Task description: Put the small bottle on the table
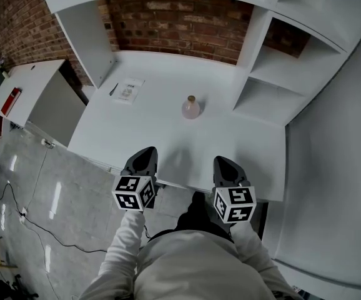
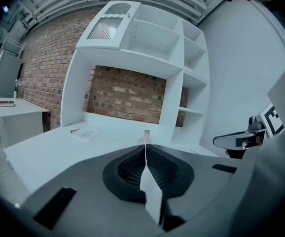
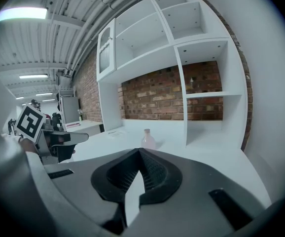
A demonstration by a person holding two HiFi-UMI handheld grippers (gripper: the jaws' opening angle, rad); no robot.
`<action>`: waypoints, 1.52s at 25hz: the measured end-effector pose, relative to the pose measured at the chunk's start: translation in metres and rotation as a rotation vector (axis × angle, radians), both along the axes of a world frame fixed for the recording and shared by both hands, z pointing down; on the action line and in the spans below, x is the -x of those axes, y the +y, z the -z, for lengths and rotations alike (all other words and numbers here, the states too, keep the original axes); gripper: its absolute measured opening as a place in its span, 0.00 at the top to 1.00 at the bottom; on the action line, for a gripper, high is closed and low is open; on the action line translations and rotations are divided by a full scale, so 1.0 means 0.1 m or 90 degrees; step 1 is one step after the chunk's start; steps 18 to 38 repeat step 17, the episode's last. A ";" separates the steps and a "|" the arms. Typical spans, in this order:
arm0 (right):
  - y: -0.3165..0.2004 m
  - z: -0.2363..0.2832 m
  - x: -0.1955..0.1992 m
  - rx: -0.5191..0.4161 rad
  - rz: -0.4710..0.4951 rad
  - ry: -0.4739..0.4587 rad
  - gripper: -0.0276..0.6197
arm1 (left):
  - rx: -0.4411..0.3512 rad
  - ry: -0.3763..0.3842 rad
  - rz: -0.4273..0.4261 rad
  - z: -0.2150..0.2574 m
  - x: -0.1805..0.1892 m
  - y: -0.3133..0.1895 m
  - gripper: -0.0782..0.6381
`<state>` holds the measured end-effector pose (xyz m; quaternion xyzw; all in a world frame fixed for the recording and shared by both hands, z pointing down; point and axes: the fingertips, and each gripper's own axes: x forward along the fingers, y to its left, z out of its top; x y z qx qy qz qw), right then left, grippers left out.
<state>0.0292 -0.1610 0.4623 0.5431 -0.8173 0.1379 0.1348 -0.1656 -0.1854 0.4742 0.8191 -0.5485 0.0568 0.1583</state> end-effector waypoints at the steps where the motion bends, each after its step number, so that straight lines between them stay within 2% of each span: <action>1: 0.01 0.00 0.01 0.000 -0.001 0.001 0.91 | 0.002 0.006 0.002 0.00 0.02 0.01 0.86; 13: 0.09 -0.04 0.09 0.002 0.009 0.026 0.91 | 0.011 0.004 0.001 -0.07 0.14 0.07 0.86; 38: 0.08 -0.06 0.11 0.011 0.011 0.028 0.91 | 0.019 0.003 0.000 -0.07 0.19 0.05 0.86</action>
